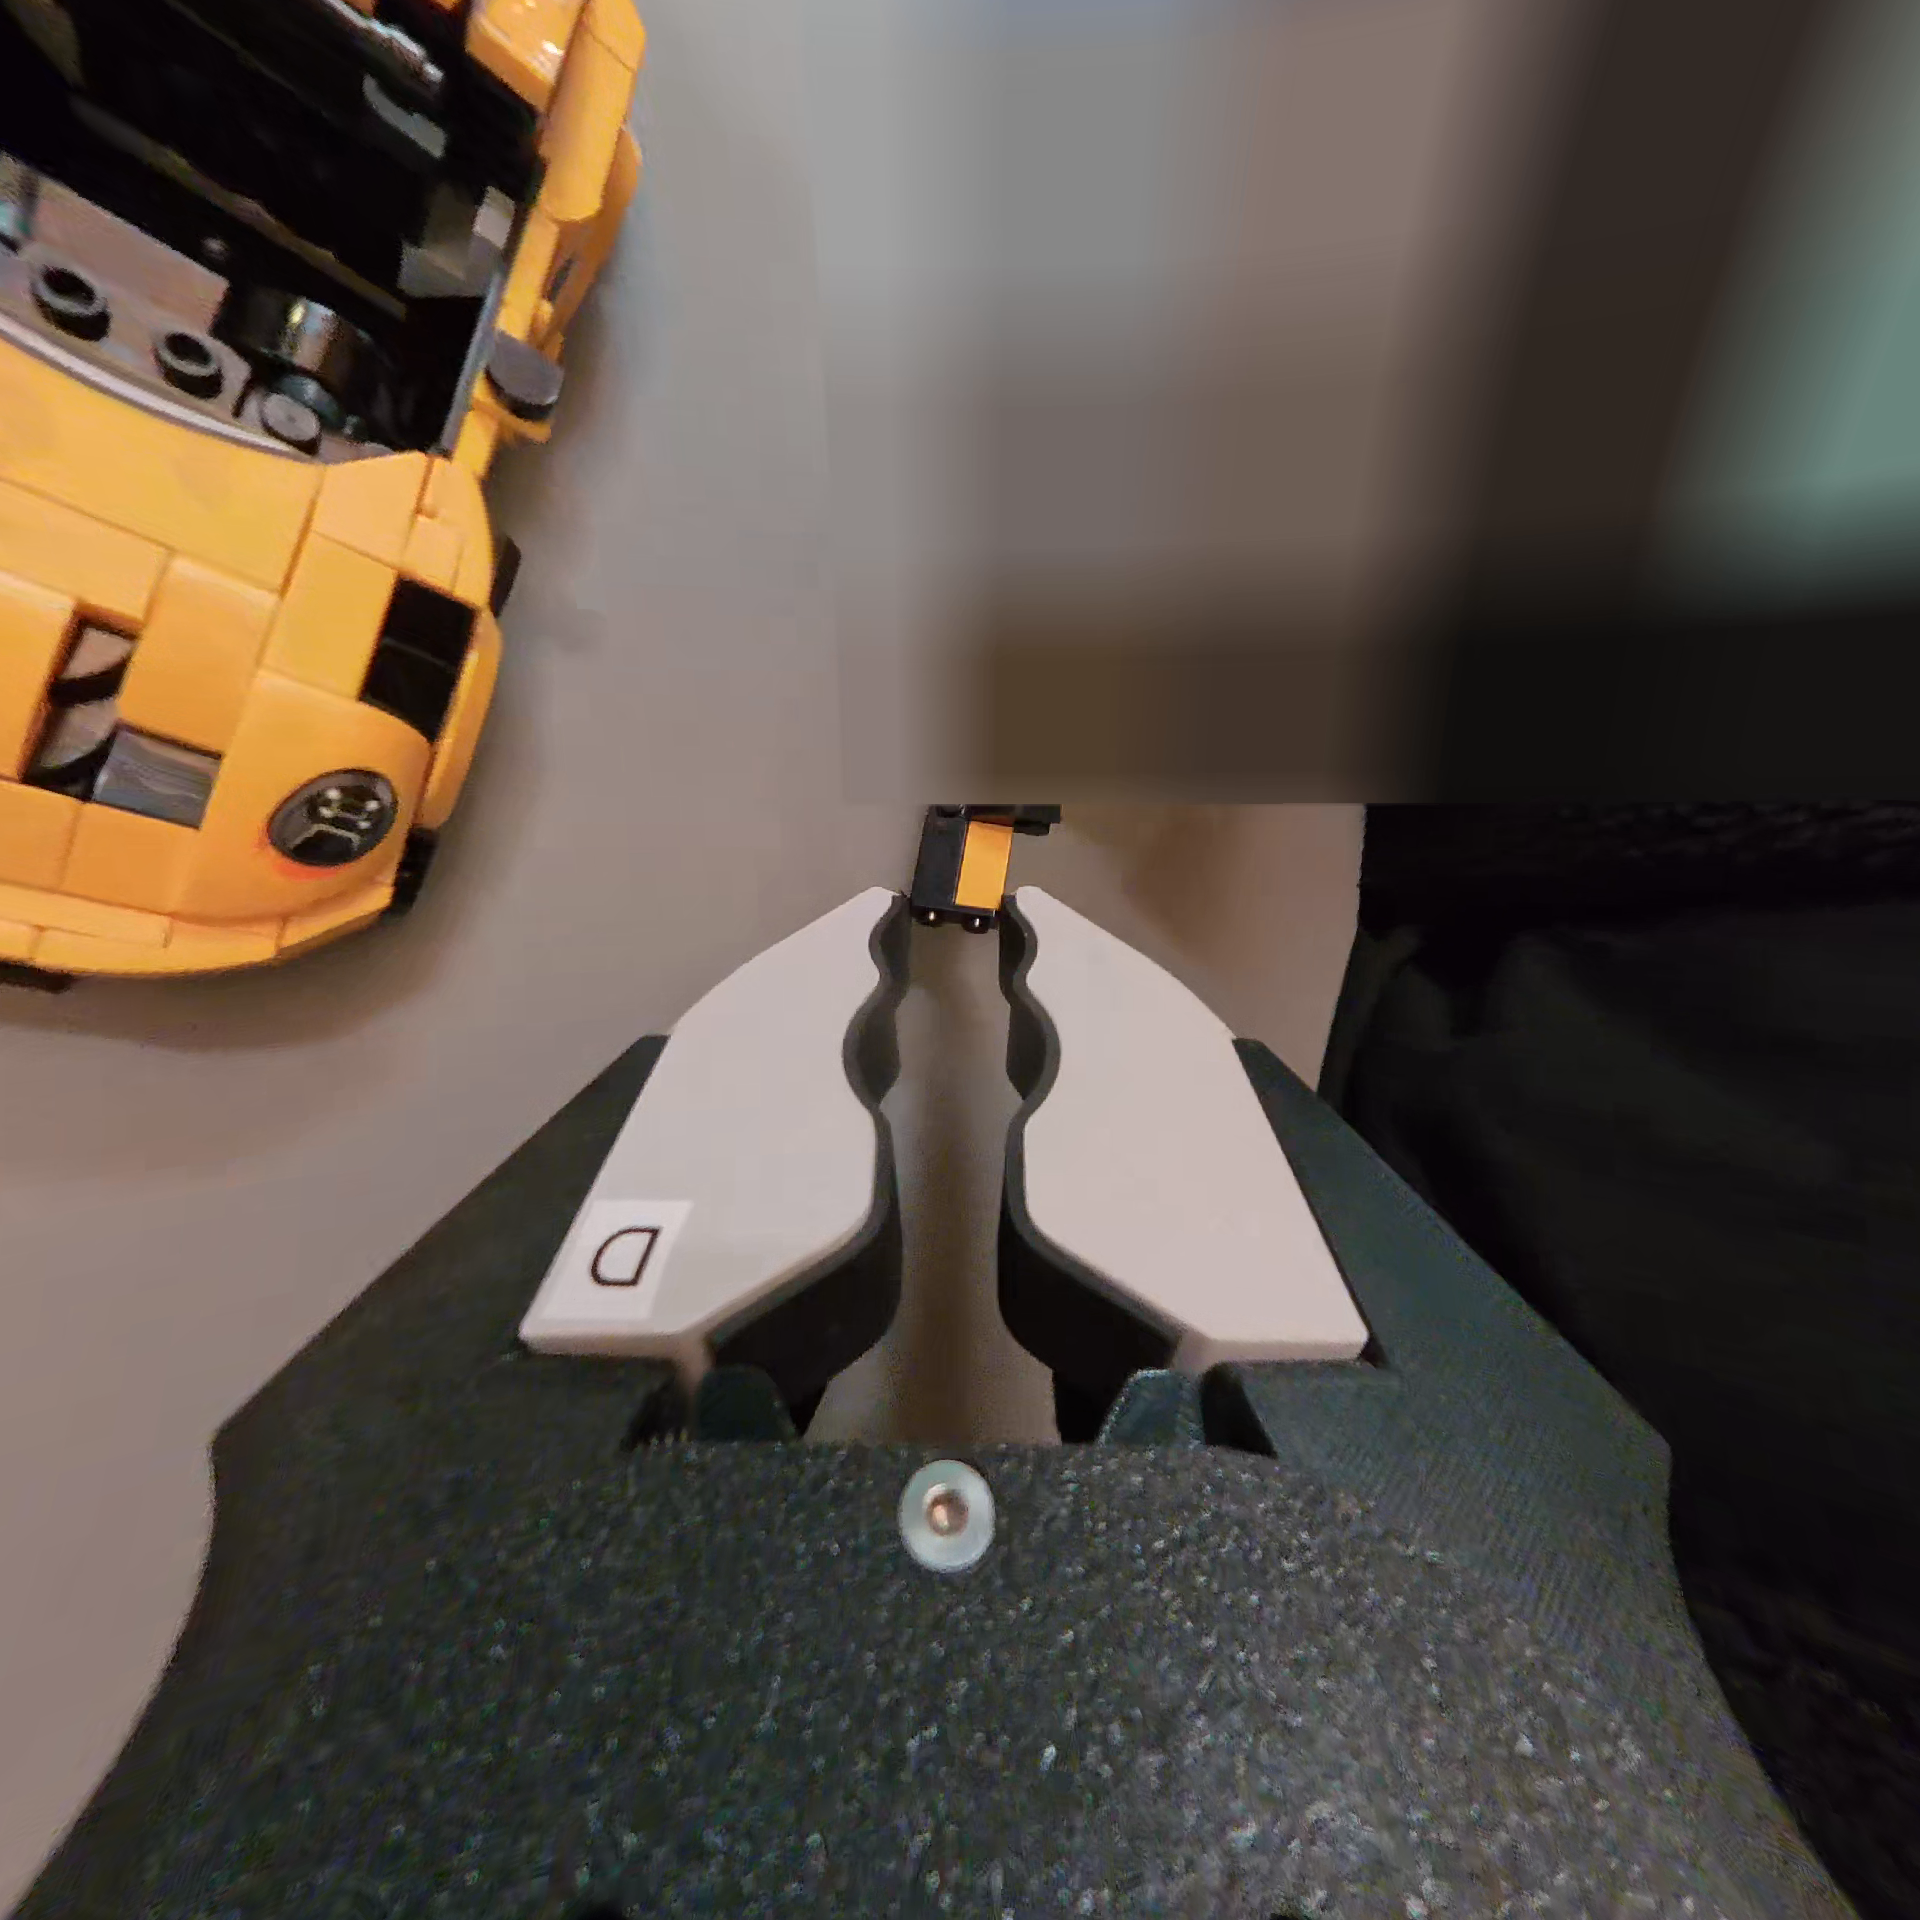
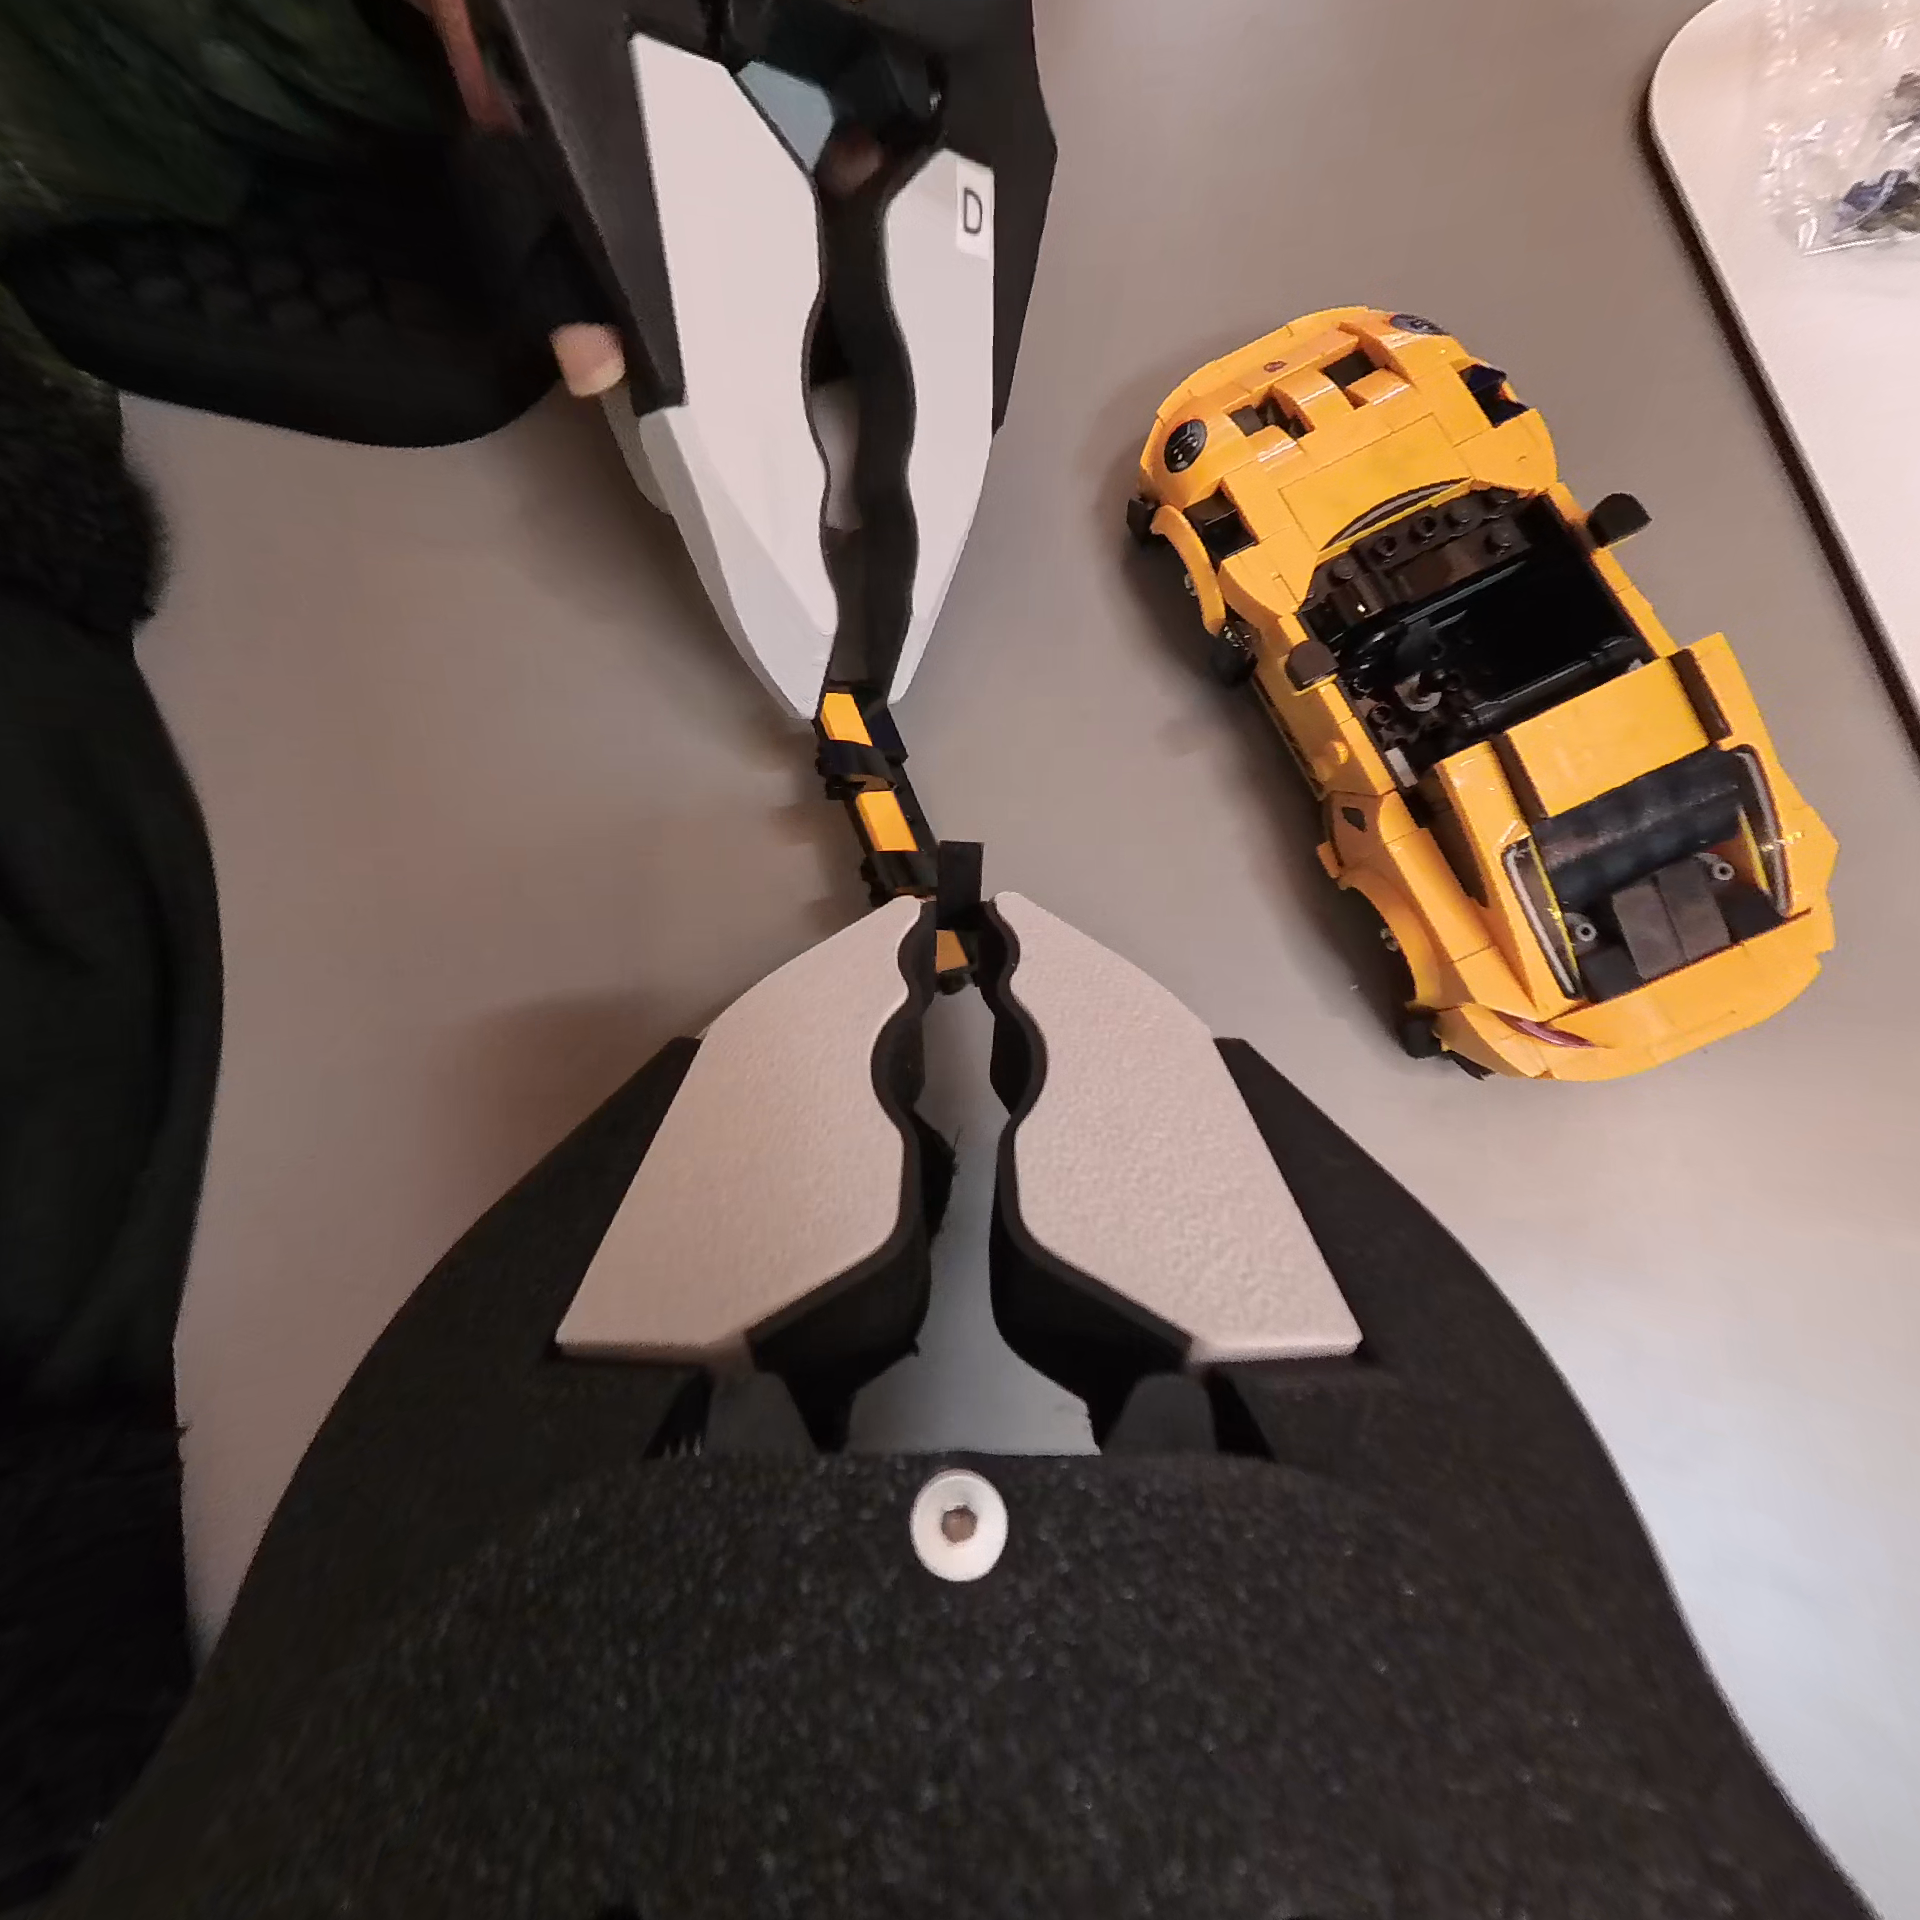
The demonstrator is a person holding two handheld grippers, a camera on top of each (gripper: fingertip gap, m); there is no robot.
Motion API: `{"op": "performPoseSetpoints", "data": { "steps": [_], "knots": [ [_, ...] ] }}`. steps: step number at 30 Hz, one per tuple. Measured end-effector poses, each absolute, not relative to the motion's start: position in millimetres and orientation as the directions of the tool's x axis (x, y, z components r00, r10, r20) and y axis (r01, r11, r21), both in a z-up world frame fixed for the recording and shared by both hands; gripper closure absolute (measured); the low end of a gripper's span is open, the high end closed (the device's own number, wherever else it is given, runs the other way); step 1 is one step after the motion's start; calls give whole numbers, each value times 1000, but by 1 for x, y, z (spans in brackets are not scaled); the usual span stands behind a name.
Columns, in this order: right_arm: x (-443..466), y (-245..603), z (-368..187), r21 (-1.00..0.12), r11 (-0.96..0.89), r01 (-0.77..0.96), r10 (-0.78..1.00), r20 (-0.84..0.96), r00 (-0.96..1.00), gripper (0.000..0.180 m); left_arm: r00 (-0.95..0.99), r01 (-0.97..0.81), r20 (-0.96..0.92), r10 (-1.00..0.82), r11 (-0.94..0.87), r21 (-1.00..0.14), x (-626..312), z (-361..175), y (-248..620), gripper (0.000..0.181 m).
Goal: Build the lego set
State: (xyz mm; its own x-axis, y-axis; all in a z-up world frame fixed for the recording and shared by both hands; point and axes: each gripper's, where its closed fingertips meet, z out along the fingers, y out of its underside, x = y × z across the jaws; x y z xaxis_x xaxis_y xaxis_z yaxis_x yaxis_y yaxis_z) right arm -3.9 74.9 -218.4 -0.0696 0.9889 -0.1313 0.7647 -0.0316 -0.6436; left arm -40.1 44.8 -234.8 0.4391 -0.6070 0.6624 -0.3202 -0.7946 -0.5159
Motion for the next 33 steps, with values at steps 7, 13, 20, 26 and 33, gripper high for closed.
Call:
{"op": "performPoseSetpoints", "data": {
  "steps": [7, 13, 20, 26, 33],
  "knots": [
    [-3, 75, -217, -648, -35, 761, 989, -133, -68, 173, 431, -286, 699, -570, -821, -494, -40, -232, 47, 165],
    [-3, 74, -221, -638, -35, 769, 988, -140, -71, 172, 466, -351, 590, -660, -749, -562, -39, -233, 46, 165],
    [-3, 72, -228, -626, -29, 780, 985, -153, -86, 173, 501, -542, 266, -824, -538, -646, -39, -240, 44, 165],
    [-3, 69, -235, -618, -15, 786, 980, -167, -112, 173, 481, -653, 56, -875, -401, -642, -39, -240, 43, 165],
    [-4, 62, -239, -610, 19, 792, 974, -169, -153, 173, 427, -710, -27, -904, -317, -629, -37, -245, 39, 165]
  ]
}}
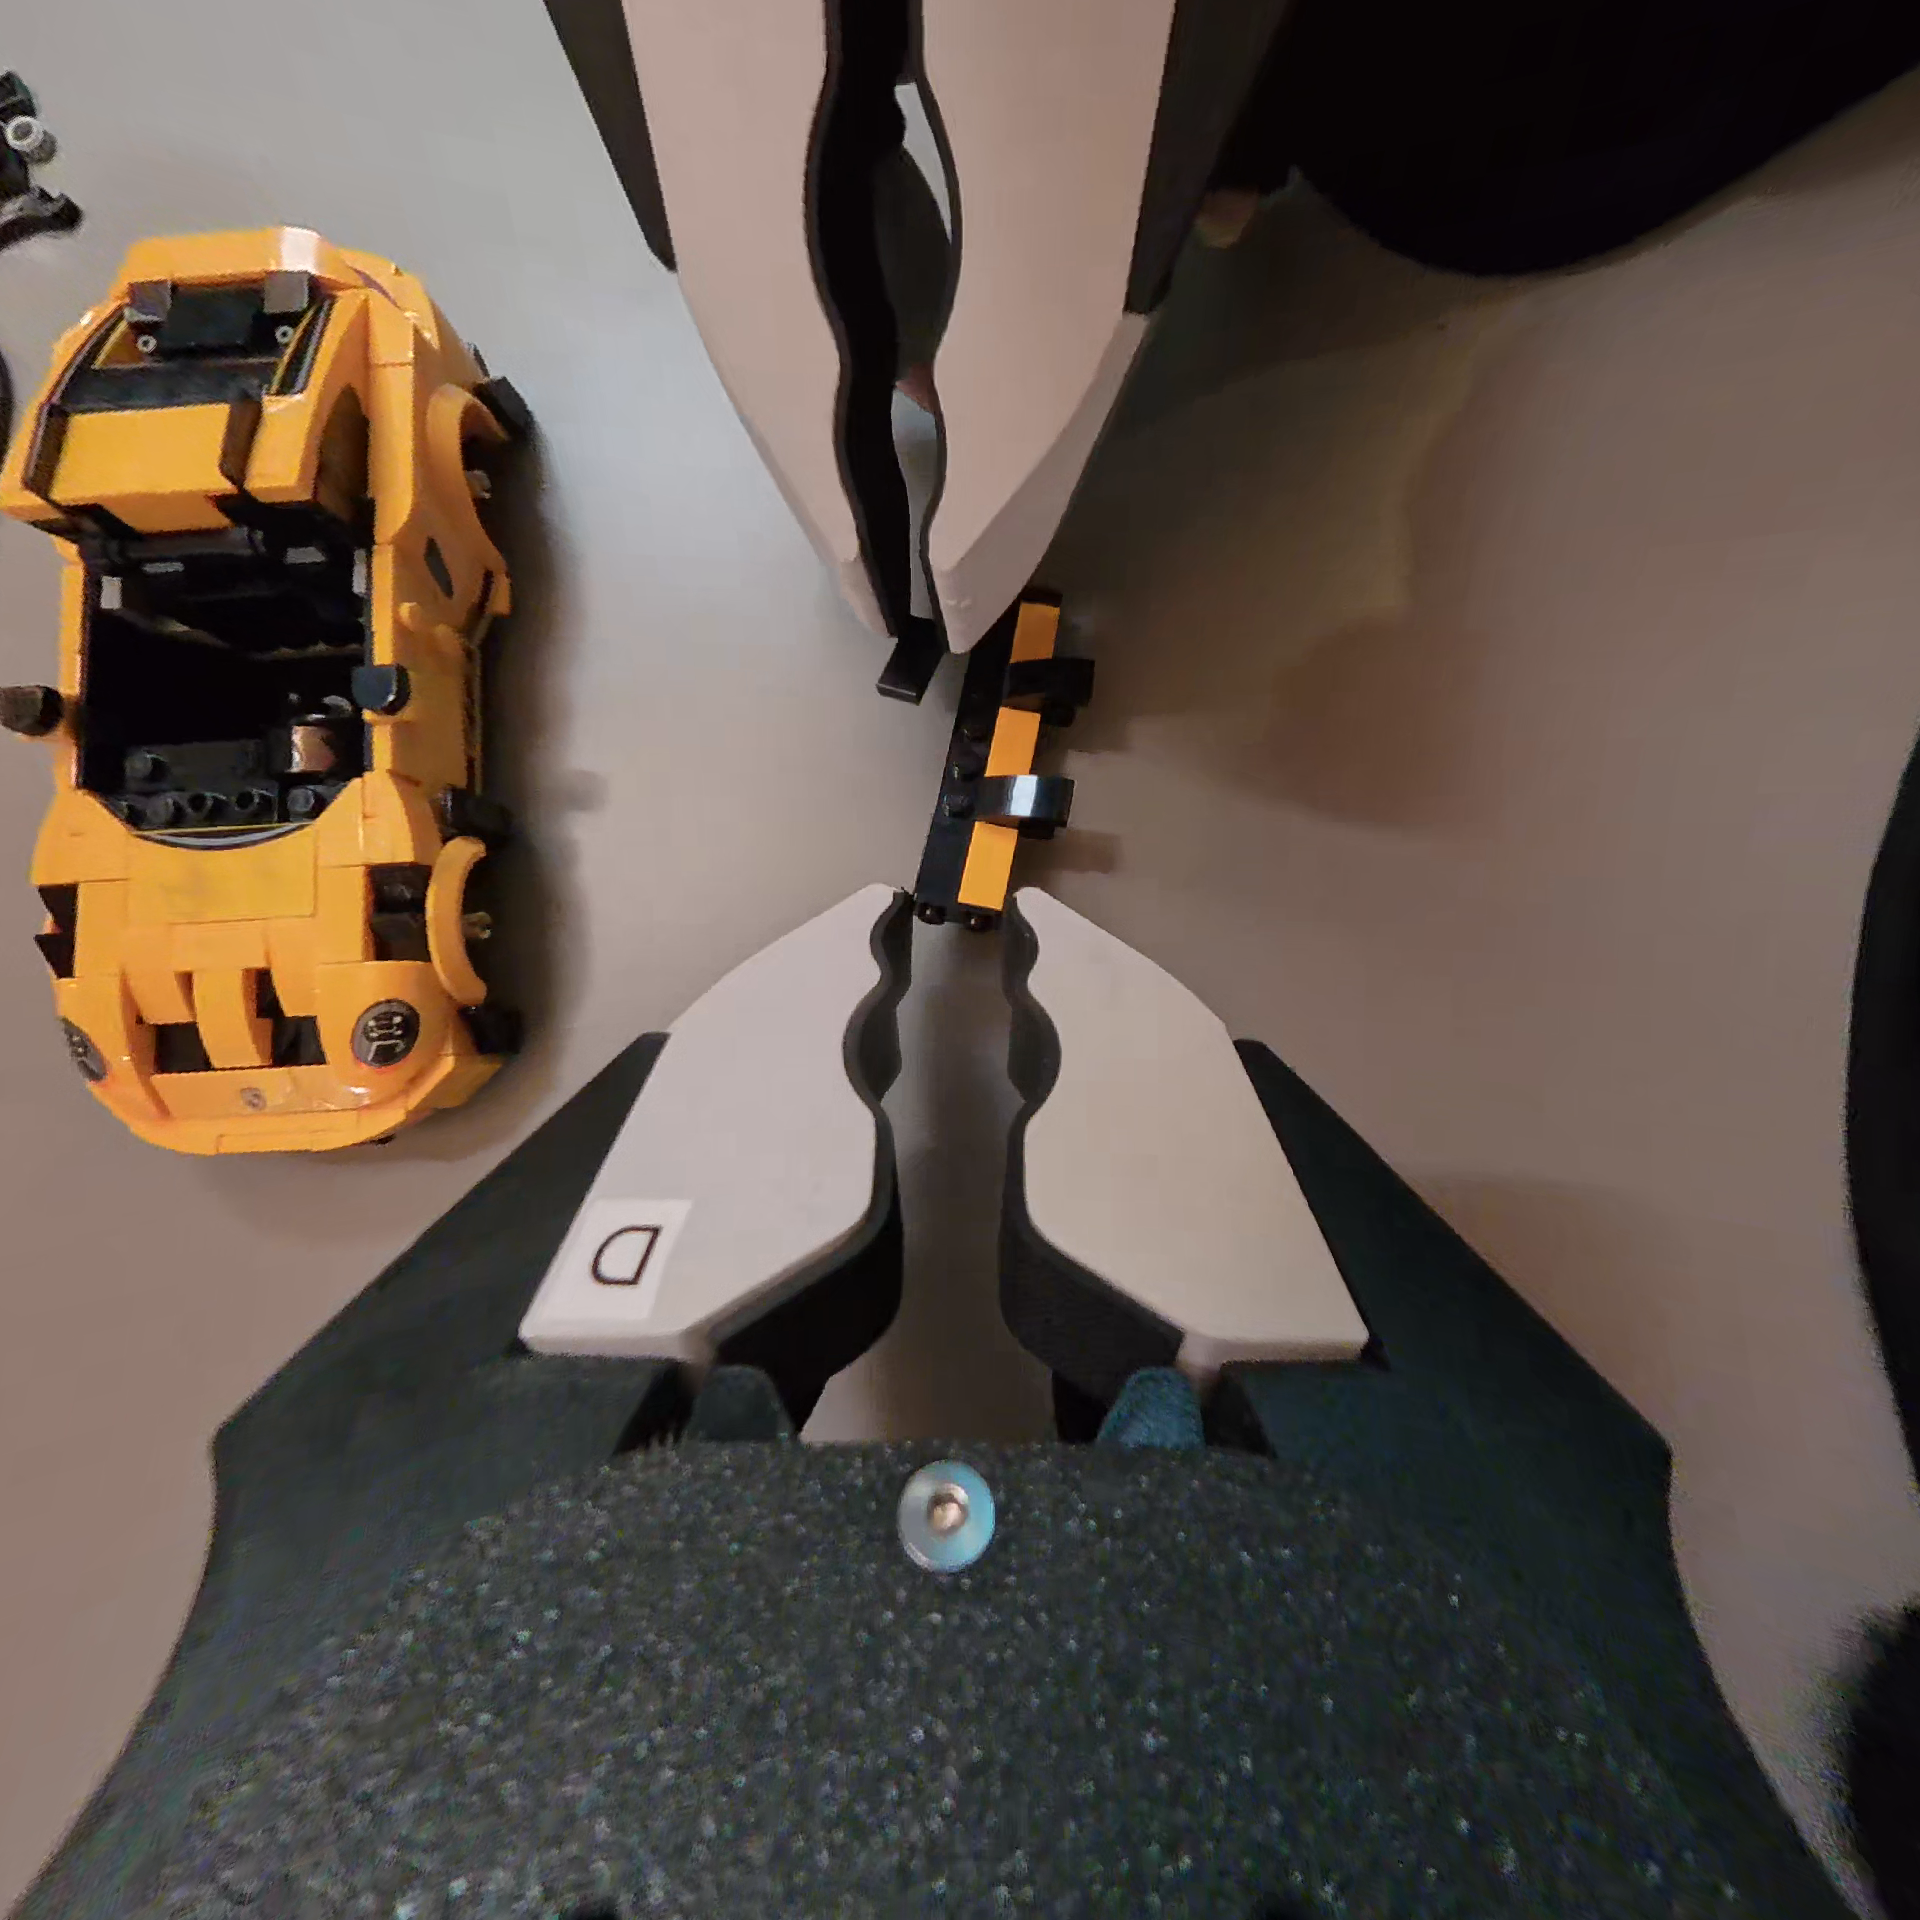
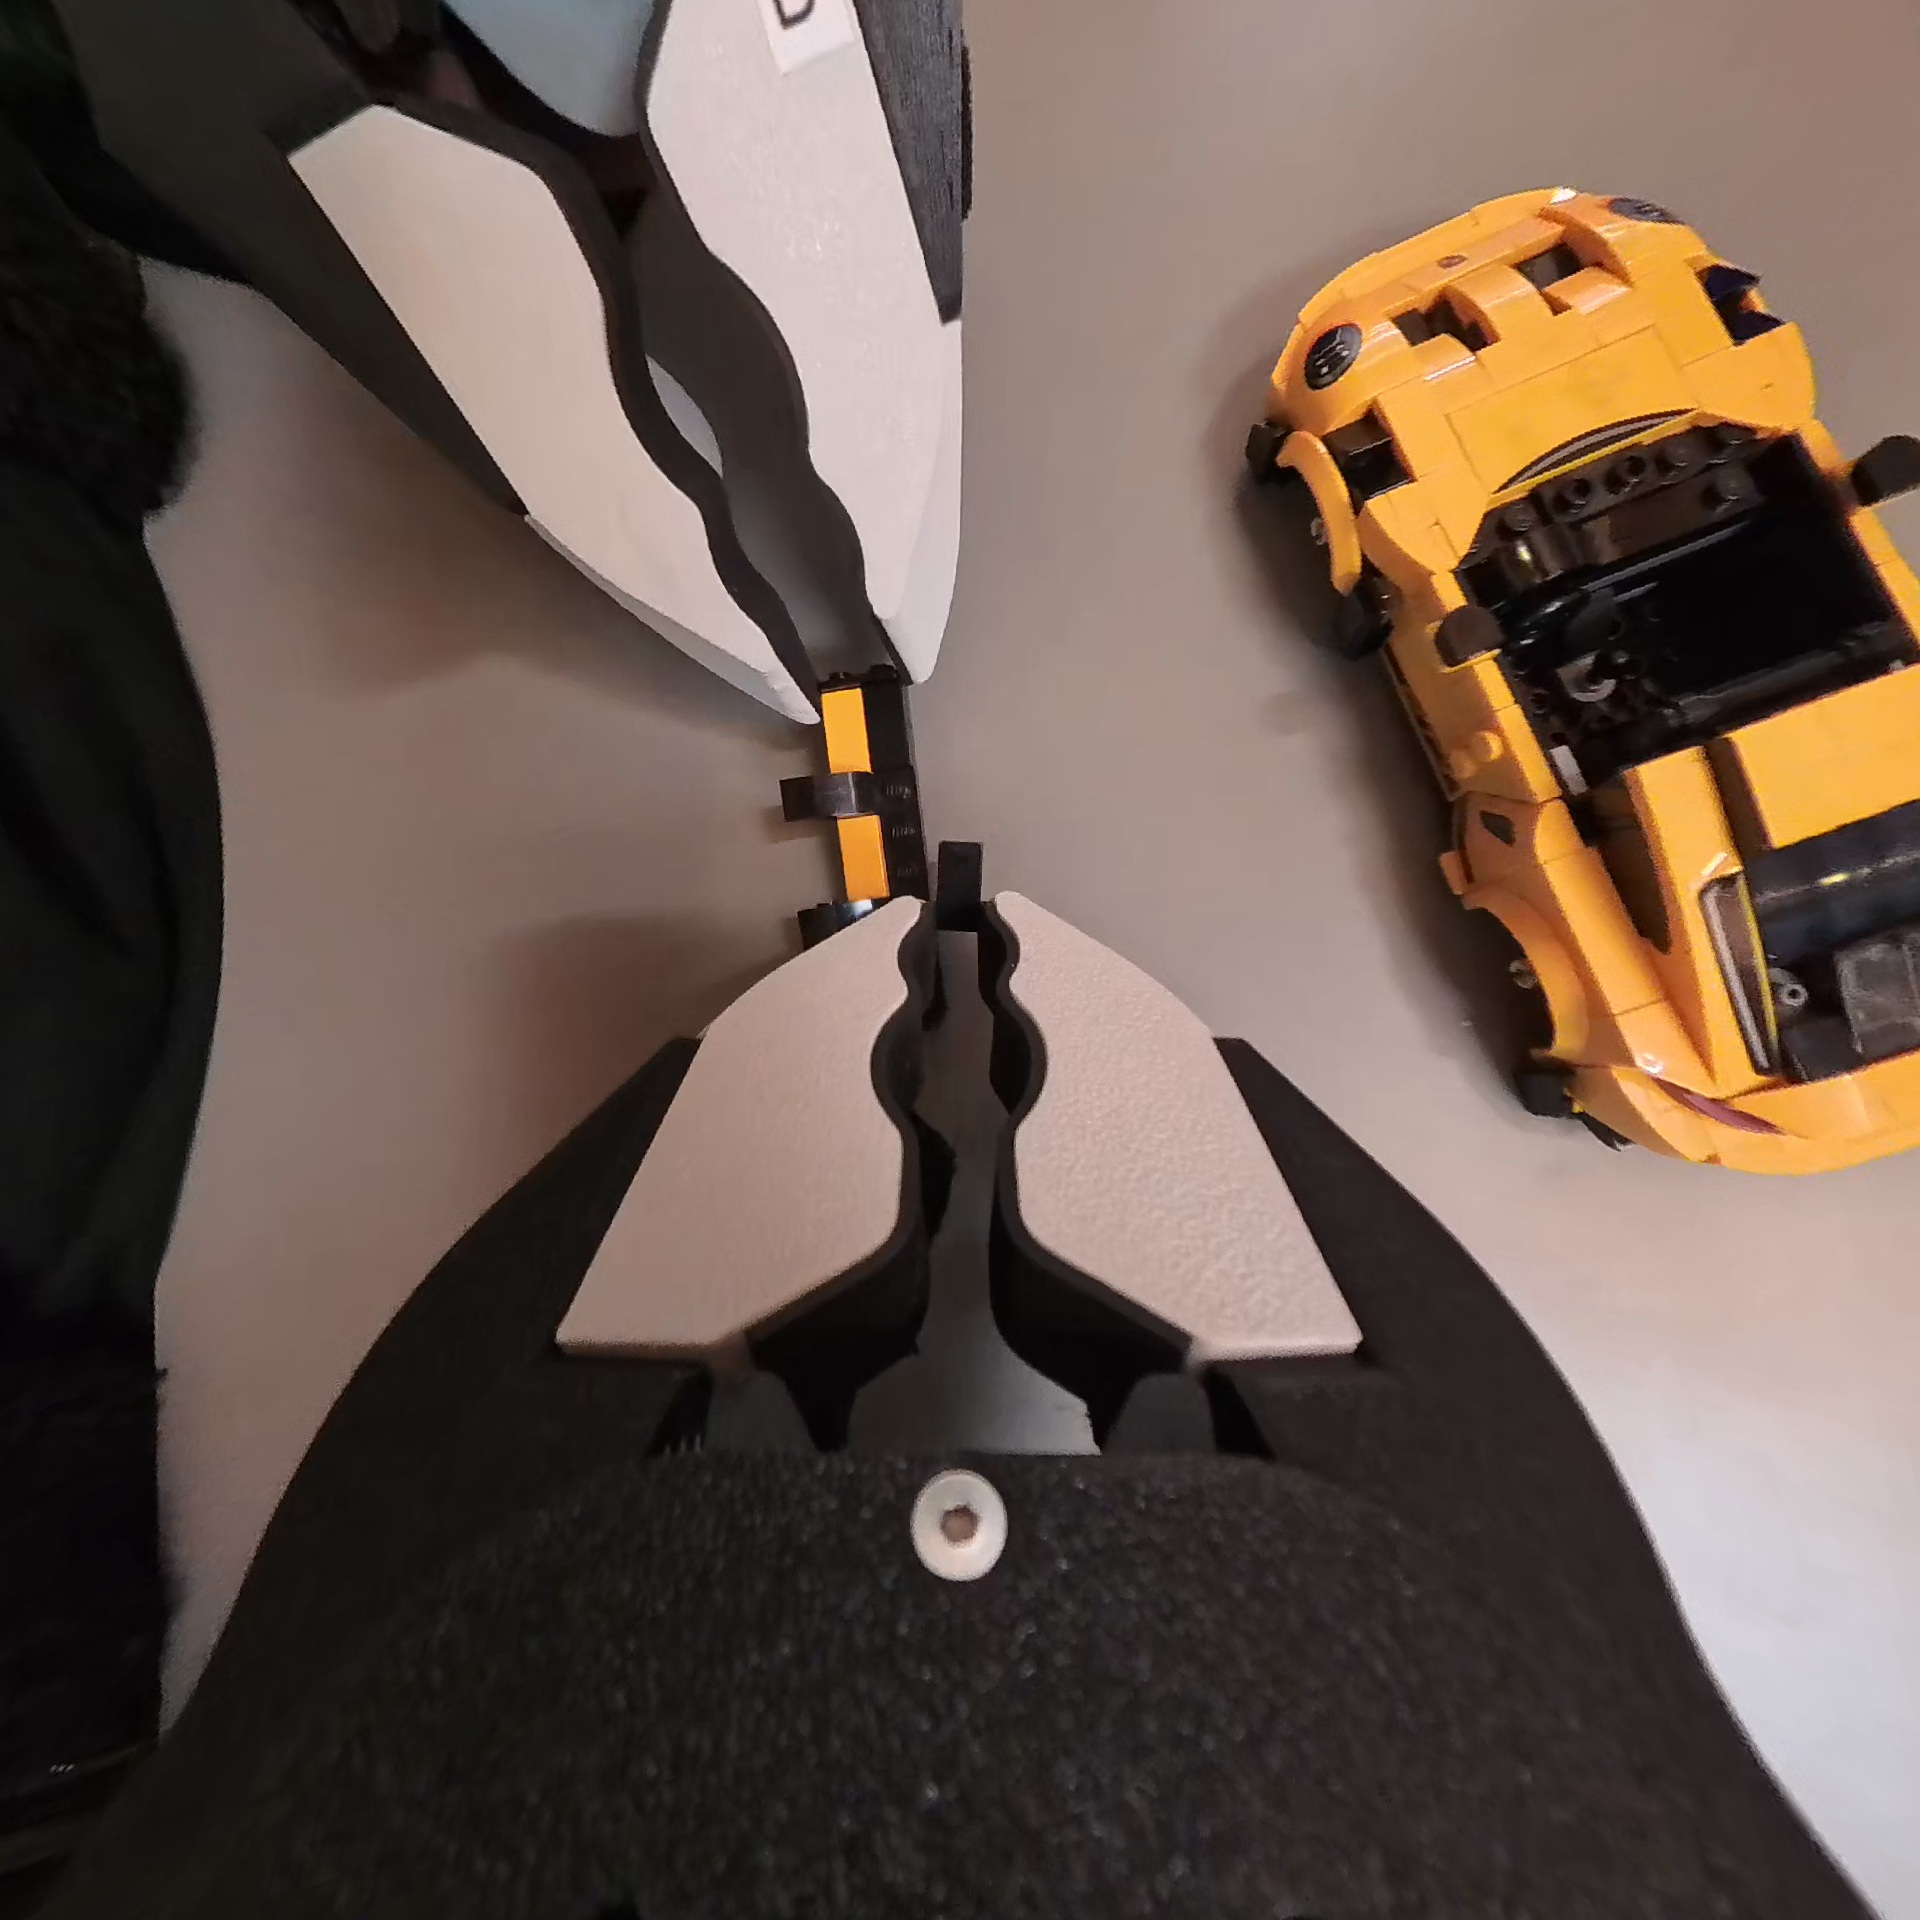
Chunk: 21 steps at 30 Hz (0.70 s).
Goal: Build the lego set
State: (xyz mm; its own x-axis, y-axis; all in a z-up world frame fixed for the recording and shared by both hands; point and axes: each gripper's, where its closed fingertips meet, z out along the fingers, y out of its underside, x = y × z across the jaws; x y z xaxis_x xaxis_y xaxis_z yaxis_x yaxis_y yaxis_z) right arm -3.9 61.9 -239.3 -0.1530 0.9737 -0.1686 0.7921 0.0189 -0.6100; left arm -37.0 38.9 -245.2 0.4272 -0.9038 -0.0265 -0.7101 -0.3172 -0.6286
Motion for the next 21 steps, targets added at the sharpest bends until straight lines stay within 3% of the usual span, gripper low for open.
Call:
{"op": "performPoseSetpoints", "data": {
  "steps": [21],
  "knots": [
    [-9, 48, -248, -512, 155, 845, 957, -135, -258, 172, 402, -723, -7, -916, -313, -616, -38, -255, 36, 165]
  ]
}}
